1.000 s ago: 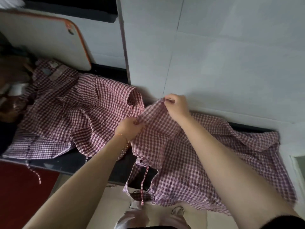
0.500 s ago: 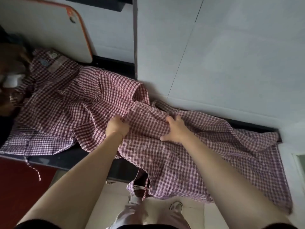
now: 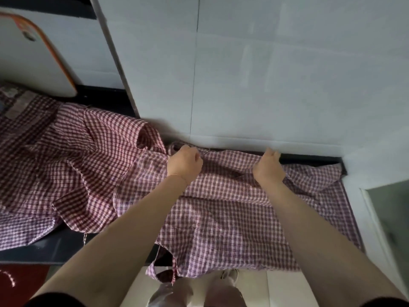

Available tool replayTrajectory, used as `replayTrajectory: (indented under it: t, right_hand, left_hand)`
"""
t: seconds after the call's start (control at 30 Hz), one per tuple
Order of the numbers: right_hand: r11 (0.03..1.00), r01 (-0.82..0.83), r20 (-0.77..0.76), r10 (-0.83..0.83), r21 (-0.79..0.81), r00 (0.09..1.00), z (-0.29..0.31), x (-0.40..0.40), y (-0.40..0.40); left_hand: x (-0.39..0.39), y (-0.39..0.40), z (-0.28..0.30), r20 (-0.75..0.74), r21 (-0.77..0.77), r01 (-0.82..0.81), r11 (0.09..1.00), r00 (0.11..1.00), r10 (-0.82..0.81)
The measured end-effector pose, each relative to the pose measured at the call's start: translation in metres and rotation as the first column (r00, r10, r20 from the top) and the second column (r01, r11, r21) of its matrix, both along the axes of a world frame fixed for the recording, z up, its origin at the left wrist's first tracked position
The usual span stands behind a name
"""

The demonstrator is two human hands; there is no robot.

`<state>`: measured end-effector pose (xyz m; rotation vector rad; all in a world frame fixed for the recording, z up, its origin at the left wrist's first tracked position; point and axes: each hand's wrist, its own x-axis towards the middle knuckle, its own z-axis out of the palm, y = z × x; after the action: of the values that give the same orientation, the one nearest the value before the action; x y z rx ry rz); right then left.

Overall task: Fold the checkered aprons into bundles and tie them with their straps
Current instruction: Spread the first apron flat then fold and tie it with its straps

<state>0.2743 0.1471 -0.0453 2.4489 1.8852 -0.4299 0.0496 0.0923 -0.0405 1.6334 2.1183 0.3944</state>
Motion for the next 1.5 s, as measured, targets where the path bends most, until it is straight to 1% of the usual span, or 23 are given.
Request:
replayTrajectory:
  t: [0.07, 0.1, 0.13, 0.2, 0.23, 0.33, 0.43, 0.47, 0.5, 0.53, 0.57, 0.63, 0.7, 0.73, 0.83, 0.87, 0.9, 1.0, 1.07, 1.13, 1.27, 1.4, 1.5]
  right_hand:
    - [0.997, 0.051, 0.001, -0.052, -0.051, 0.999, -0.006, 0.025, 0.003]
    - [0.996, 0.064, 0.016, -0.063, -0.054, 0.998, -0.007, 0.036, 0.003]
    - [0.997, 0.07, 0.041, -0.068, -0.04, 0.997, -0.008, 0.047, 0.003]
    - [0.997, 0.063, 0.064, -0.067, 0.051, 0.996, -0.009, 0.065, 0.006]
    - [0.991, 0.051, 0.059, -0.059, 0.12, 0.997, -0.008, 0.075, 0.007]
    - [0.963, 0.003, 0.005, -0.004, 0.27, 1.0, -0.003, 0.093, 0.007]
    - [0.991, 0.1, -0.165, -0.084, 0.093, 0.983, -0.005, 0.109, 0.005]
    - [0.972, 0.232, -0.336, -0.229, -0.032, 0.914, -0.005, 0.117, 0.005]
    - [0.907, 0.363, -0.5, -0.422, -0.216, 0.756, -0.005, 0.119, 0.004]
    - [0.807, 0.422, -0.608, -0.589, -0.412, 0.532, -0.004, 0.121, 0.001]
    - [0.728, 0.405, -0.661, -0.68, -0.554, 0.319, -0.004, 0.123, -0.003]
    - [0.645, 0.315, -0.683, -0.73, -0.697, -0.017, -0.006, 0.129, -0.009]
    - [0.581, 0.286, -0.647, -0.7, -0.762, -0.301, -0.011, 0.132, -0.011]
    - [0.547, 0.312, -0.629, -0.661, -0.777, -0.41, -0.014, 0.132, -0.008]
    - [0.425, 0.407, -0.587, -0.543, -0.809, -0.6, -0.024, 0.132, 0.005]
    - [0.407, 0.424, -0.587, -0.527, -0.809, -0.614, -0.026, 0.135, 0.01]
    - [0.407, 0.43, -0.591, -0.52, -0.806, -0.617, -0.027, 0.139, 0.015]
    - [0.541, 0.398, -0.656, -0.454, -0.741, -0.603, -0.017, 0.154, 0.024]
    - [0.642, 0.36, -0.687, -0.375, -0.677, -0.623, -0.001, 0.164, 0.024]
    - [0.674, 0.34, -0.671, -0.312, -0.655, -0.673, 0.013, 0.172, 0.024]
    - [0.66, 0.4, -0.711, -0.301, -0.636, -0.636, 0.03, 0.198, 0.026]
    - [0.635, 0.468, -0.764, -0.333, -0.615, -0.553, 0.041, 0.217, 0.032]
    - [0.631, 0.483, -0.778, -0.348, -0.607, -0.523, 0.047, 0.221, 0.039]
  left_hand:
    - [0.011, 0.015, 0.001, 0.135, -0.131, -0.055, 0.99, 0.988, 0.072]
    - [0.018, 0.022, 0.002, 0.279, -0.218, -0.11, 0.97, 0.945, 0.17]
    - [0.026, 0.028, 0.003, 0.448, -0.32, -0.167, 0.933, 0.841, 0.304]
    - [0.046, 0.037, 0.009, 0.65, -0.527, -0.235, 0.816, 0.507, 0.566]
    - [0.058, 0.04, 0.009, 0.67, -0.585, -0.237, 0.776, 0.398, 0.626]
    - [0.087, 0.044, 0.006, 0.635, -0.671, -0.232, 0.704, 0.309, 0.708]
    - [0.108, 0.051, -0.007, 0.602, -0.726, -0.29, 0.623, 0.171, 0.78]
    - [0.116, 0.054, -0.011, 0.606, -0.73, -0.312, 0.608, 0.116, 0.787]
    - [0.12, 0.056, -0.015, 0.613, -0.727, -0.341, 0.597, 0.07, 0.787]
    - [0.125, 0.057, -0.017, 0.617, -0.726, -0.366, 0.582, 0.025, 0.786]
    - [0.127, 0.057, -0.021, 0.612, -0.734, -0.389, 0.557, -0.02, 0.791]
    - [0.132, 0.055, -0.025, 0.595, -0.747, -0.43, 0.507, -0.091, 0.799]
    - [0.139, 0.054, -0.025, 0.604, -0.703, -0.486, 0.519, -0.025, 0.796]
    - [0.143, 0.053, -0.022, 0.617, -0.631, -0.524, 0.572, 0.108, 0.78]
    - [0.15, 0.048, -0.007, 0.436, -0.235, -0.456, 0.859, 0.74, 0.512]
    - [0.152, 0.048, 0.002, 0.311, -0.13, -0.348, 0.929, 0.875, 0.371]
    - [0.154, 0.049, 0.007, 0.205, -0.061, -0.224, 0.973, 0.951, 0.232]
    - [0.167, 0.061, 0.015, 0.085, -0.034, 0.105, 0.994, 0.991, -0.102]
    - [0.185, 0.067, 0.016, 0.105, -0.091, 0.236, 0.967, 0.968, -0.226]
    - [0.201, 0.072, 0.016, 0.088, -0.169, 0.285, 0.944, 0.958, -0.273]
    - [0.206, 0.079, 0.023, -0.185, -0.31, 0.243, 0.919, 0.933, -0.309]
    - [0.169, 0.074, 0.038, -0.293, -0.441, 0.135, 0.887, 0.913, -0.284]
    - [0.144, 0.063, 0.051, -0.312, -0.471, 0.008, 0.882, 0.934, -0.175]
